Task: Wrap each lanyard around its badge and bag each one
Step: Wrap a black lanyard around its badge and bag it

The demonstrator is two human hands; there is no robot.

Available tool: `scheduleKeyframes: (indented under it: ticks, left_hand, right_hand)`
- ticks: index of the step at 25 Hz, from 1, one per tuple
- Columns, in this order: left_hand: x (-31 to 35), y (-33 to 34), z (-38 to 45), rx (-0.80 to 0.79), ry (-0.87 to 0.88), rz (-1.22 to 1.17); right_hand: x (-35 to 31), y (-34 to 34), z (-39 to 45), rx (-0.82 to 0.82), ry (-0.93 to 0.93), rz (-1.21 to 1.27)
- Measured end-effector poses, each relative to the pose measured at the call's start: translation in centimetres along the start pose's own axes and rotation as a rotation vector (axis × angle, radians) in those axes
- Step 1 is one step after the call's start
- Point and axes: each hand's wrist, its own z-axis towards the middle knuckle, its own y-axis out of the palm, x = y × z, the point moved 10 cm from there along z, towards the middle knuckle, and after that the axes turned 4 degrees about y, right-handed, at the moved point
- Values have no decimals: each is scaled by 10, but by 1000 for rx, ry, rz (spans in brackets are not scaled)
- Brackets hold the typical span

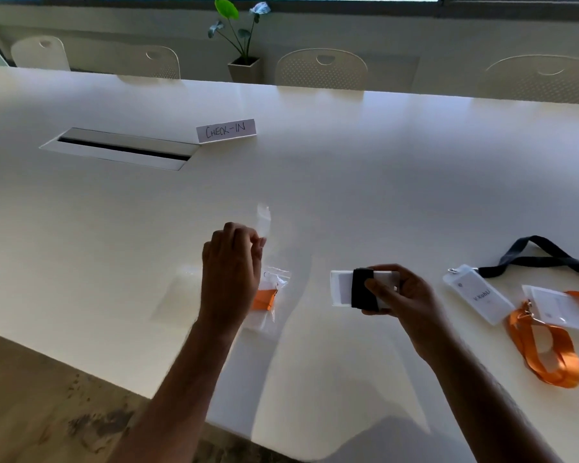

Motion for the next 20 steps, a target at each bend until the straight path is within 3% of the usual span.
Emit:
scheduleKeyframes:
  ticks: [11,16,20]
  left_hand:
    - [143,101,-24,-176,352,-125]
    - [158,129,-53,-319,487,-220]
    - [147,143,-65,-467,490,-255]
  right_hand:
    - [-20,-95,-14,231,-89,90]
    - [-14,-127,-18,308,-73,120]
    - [-6,-131,-19,298,-47,148]
